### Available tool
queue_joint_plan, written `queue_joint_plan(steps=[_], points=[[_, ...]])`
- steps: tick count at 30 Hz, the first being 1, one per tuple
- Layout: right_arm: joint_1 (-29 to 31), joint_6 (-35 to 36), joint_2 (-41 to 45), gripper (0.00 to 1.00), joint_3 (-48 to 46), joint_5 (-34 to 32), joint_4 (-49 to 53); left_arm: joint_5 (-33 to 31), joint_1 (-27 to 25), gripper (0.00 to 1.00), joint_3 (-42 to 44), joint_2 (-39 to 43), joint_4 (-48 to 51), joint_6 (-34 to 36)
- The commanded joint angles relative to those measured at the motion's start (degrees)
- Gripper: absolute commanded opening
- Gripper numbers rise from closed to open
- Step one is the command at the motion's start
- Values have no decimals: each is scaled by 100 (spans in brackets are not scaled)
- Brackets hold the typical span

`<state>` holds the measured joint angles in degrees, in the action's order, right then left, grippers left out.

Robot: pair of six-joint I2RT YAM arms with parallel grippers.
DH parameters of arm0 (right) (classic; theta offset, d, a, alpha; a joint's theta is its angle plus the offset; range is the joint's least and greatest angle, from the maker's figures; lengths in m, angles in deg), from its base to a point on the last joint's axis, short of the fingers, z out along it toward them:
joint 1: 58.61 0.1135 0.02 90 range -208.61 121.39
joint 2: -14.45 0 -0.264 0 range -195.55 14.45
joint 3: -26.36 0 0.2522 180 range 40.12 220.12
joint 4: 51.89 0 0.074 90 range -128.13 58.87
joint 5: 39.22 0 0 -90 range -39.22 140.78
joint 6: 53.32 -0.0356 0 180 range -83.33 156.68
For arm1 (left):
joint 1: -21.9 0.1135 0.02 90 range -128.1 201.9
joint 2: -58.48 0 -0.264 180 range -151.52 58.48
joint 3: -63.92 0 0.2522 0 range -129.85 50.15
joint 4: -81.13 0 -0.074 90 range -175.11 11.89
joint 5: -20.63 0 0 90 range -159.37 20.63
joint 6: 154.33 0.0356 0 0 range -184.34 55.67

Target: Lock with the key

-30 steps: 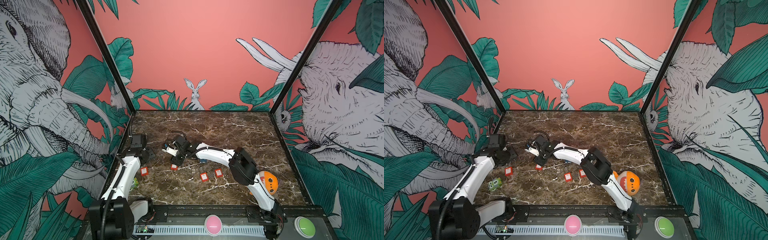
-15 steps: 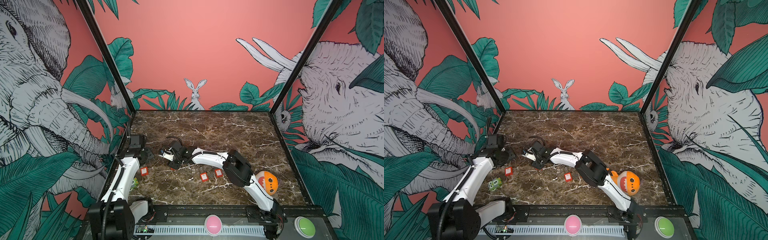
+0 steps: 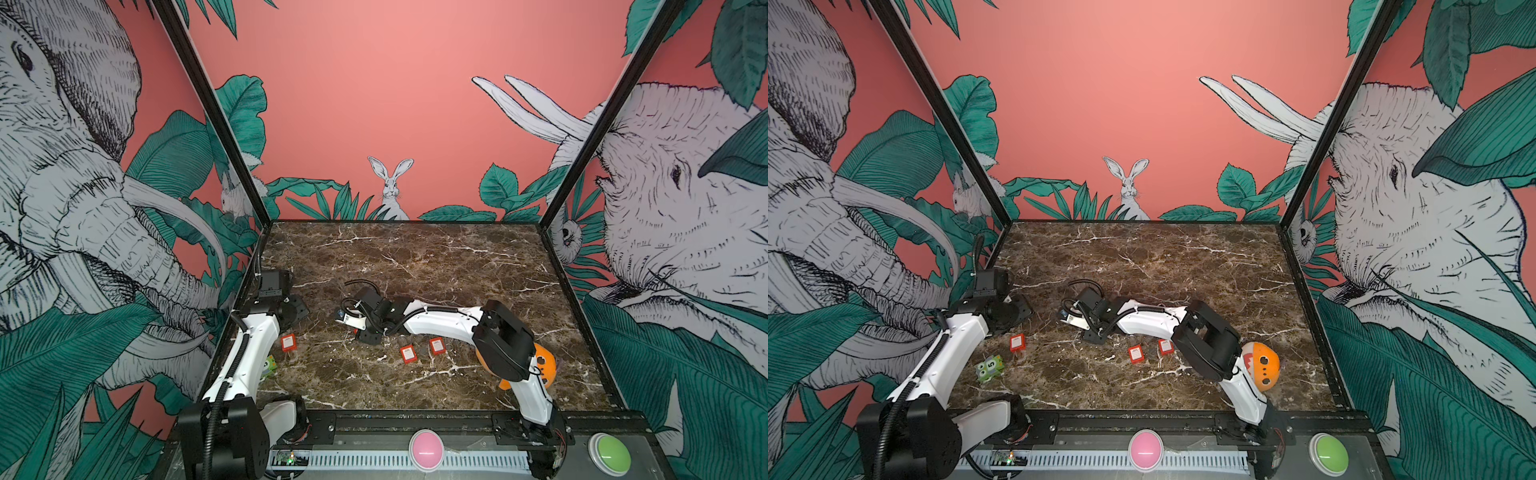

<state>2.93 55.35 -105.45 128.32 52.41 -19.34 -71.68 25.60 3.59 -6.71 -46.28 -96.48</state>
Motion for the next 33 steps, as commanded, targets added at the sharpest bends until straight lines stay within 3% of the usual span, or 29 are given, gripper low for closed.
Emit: queue_joint_plan(steps=[1,4,11,20,25,33], points=[[-20,-127,285,72,-98,-31,-38,190,40,61,47,-22,-124,-60],[-216,-509,318,74,-247,591,-125,333,42,60,35,33,-227,71],[-288,-918,-110,75,277,1096,260,380,41,60,218,193,-605,98],[-295,-1191,-656,73,770,1068,559,332,36,60,216,166,-495,278],[-297,-1265,-663,74,660,618,459,338,34,60,220,165,-489,338],[-292,-1186,-557,65,303,391,378,565,35,60,219,56,-612,340]])
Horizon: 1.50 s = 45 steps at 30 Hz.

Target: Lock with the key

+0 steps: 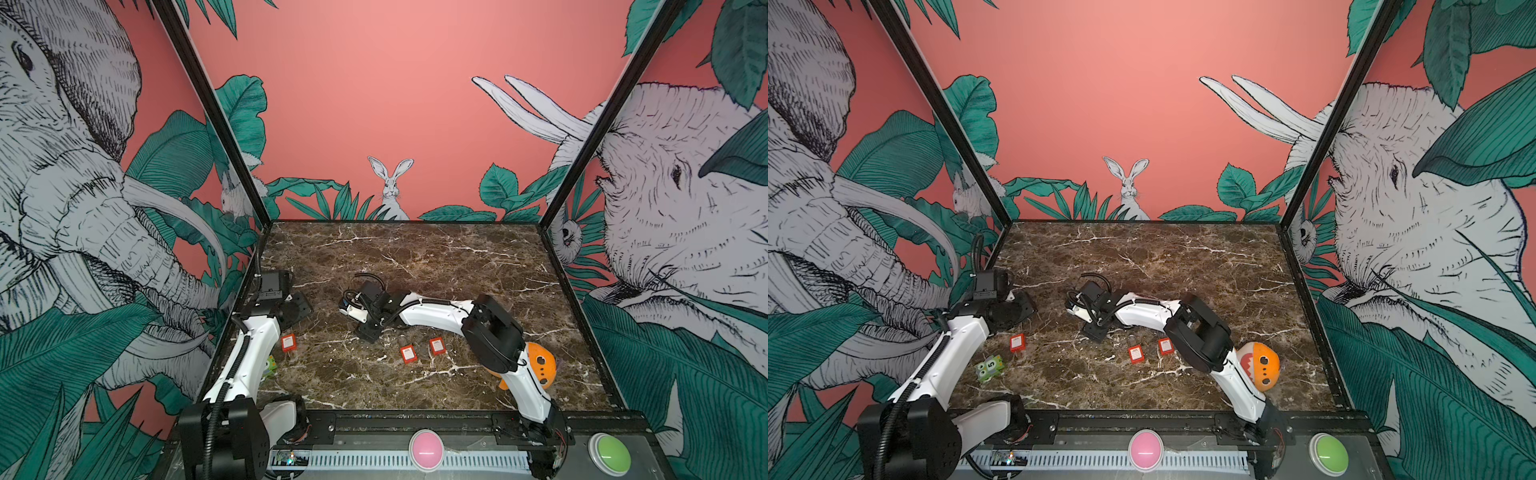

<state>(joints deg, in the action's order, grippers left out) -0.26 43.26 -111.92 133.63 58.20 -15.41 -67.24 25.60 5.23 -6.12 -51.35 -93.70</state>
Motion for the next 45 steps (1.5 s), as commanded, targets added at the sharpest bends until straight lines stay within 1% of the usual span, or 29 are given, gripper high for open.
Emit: queue_joint_plan(steps=[1,5,10,15,19,23,26,28,30,32,33,35,36,37,39,41,43,45], points=[[28,88,163,64,-362,-165,-119,168,40,60,67,-9,-129,63],[24,301,366,56,-763,-129,-433,307,41,59,134,-37,-240,67],[24,403,343,51,-758,-362,-543,618,43,59,166,-101,-473,-32],[28,440,301,47,-739,-314,-744,901,28,59,239,-9,-791,-93],[30,468,317,39,-786,-244,-870,947,25,58,249,74,-808,46],[24,624,517,27,-1028,-82,-1262,1064,29,57,306,147,-944,107],[15,833,772,24,-1258,11,-1576,1167,25,58,344,191,-1102,251],[-30,1056,1063,23,-1510,182,-1806,1191,25,62,359,238,-1213,389],[-151,1207,1420,21,-1790,393,-2069,1307,11,66,394,331,-1437,632],[-379,1353,1822,20,-2207,819,-2272,1381,-64,65,457,484,-1728,982],[-537,1404,2039,21,-2351,1171,-2323,1497,-115,64,511,572,-1924,1208],[-901,1474,2410,23,-2536,2162,-2255,1729,-224,61,608,745,-2309,1612],[-1109,1380,2575,23,-2638,2595,-2335,2013,-243,61,633,815,-2483,1894],[-1307,1333,2727,23,-2749,2963,-2397,2231,-272,61,623,855,-2576,2183],[-1614,1453,2920,24,-2837,3498,-2330,2408,-358,61,513,848,-2553,2620],[-1796,1697,3054,23,-2825,3662,-2051,2894,-428,60,417,804,-2480,3204],[-1924,2071,3123,23,-2684,3723,-1566,3421,-653,59,371,762,-2415,3878],[-2030,2275,3159,23,-2528,3765,-1214,4012,-882,59,368,753,-2375,4594]])
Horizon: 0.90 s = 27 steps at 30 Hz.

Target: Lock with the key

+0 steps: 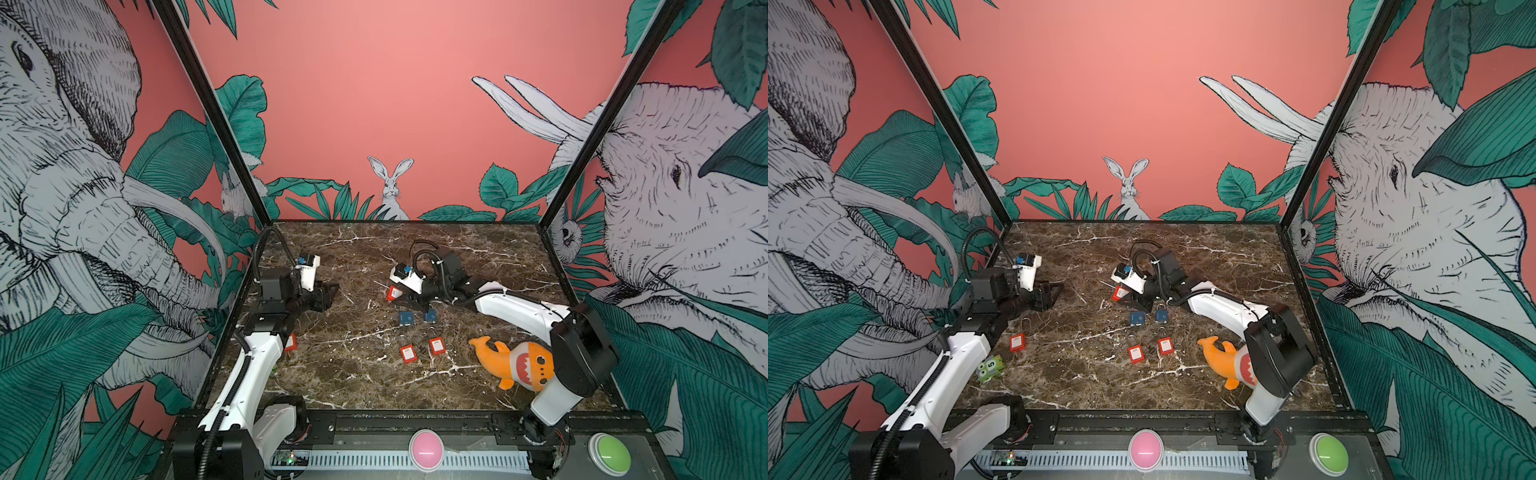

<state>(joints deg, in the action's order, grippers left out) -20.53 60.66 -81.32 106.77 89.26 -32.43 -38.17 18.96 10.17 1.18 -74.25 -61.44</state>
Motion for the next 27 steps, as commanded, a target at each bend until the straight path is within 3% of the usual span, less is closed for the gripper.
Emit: queue_joint_plan(steps=[1,4,8,13,22,27], points=[[-50,582,125,23,221,669,601,1370,-346,59,-79,37,-136,1743],[-117,786,193,23,367,736,912,1761,-559,61,41,72,-332,2554],[-117,1037,255,24,440,833,1228,2132,-600,61,-106,-113,-386,3027],[-117,1069,355,24,315,925,1147,2440,-829,48,-368,-469,174,3835],[-100,1217,568,23,188,845,1091,2623,-1110,34,-487,-832,286,4000],[-91,1404,555,23,249,863,1259,2388,-1160,34,-477,-895,208,3956]])
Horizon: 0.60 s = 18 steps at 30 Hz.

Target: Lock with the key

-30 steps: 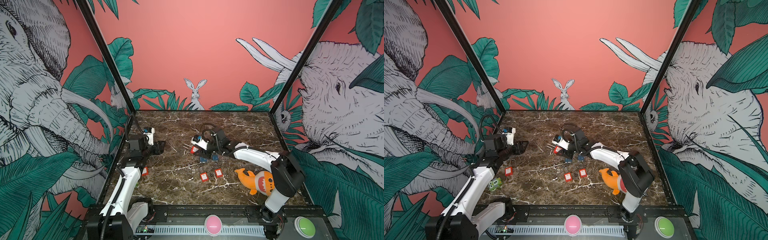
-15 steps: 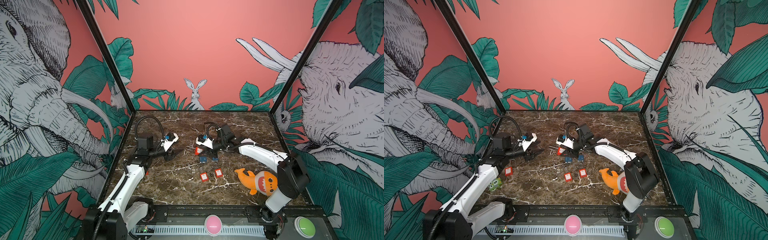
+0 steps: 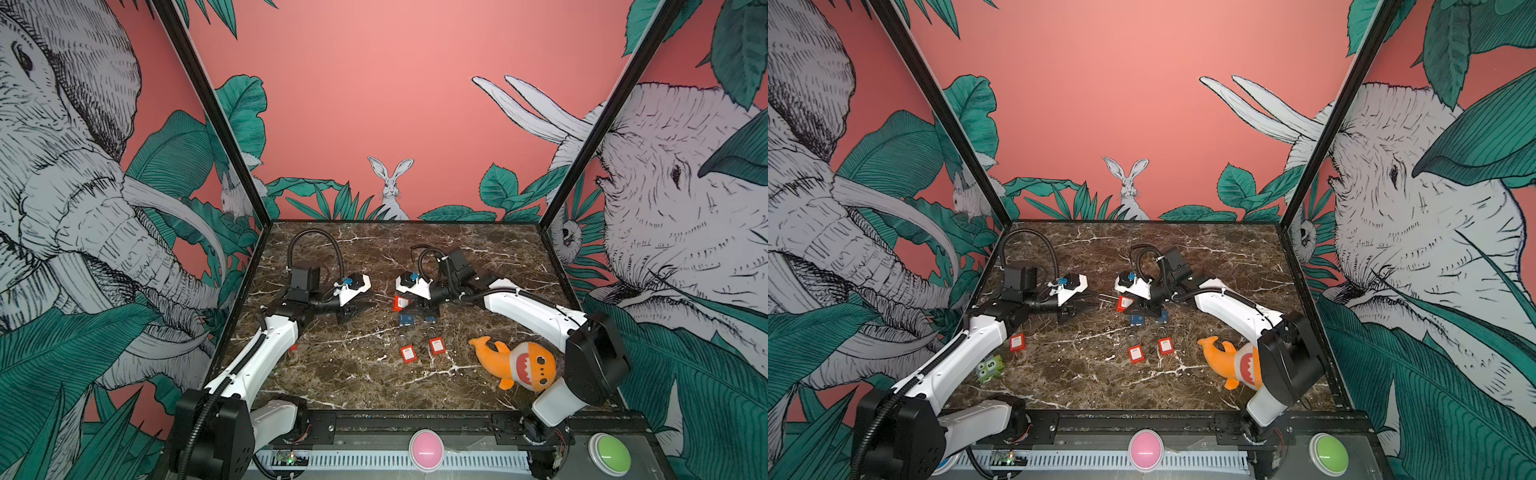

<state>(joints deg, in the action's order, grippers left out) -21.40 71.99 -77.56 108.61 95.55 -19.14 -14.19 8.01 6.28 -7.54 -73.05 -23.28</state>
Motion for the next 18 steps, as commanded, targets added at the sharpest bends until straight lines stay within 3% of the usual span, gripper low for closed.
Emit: queue_joint_plan(steps=[1,11,18], points=[[-1,319,174,23,75,225,-27,-45,-71,34,-78,-32,48,101],[8,564,174,22,138,189,286,-483,-198,48,-39,-111,-258,-222],[8,592,209,22,111,189,275,-429,-293,37,24,-105,-239,-263]])
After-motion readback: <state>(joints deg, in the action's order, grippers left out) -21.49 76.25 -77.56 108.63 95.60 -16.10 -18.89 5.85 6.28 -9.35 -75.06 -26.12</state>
